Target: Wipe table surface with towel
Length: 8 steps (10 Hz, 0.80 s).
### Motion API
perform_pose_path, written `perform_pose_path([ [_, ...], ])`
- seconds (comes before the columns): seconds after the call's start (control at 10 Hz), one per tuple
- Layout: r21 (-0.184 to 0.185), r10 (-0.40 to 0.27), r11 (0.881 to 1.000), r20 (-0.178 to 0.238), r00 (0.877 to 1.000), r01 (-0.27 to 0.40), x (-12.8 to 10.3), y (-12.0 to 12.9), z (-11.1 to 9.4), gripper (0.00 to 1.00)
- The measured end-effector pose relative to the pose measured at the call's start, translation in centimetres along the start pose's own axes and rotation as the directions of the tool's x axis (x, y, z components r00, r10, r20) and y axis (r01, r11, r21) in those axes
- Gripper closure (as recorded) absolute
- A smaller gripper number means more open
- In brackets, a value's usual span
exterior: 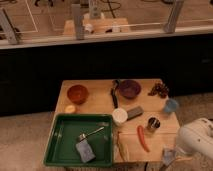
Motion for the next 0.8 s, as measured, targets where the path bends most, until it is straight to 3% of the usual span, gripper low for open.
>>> perform_pose_path([
  [0.3,-0.008,0.066,0.998,-0.025,0.997,-0.066,3.2,-0.7,0.7,0.96],
  [0.5,-0.002,0.087,0.996,-0.004,0.996,-0.087,3.1,-1.8,1.0,0.96],
  [0.8,0.056,0.083,0.995,0.034,0.996,-0.085,0.8,-5.9,0.1,0.96],
])
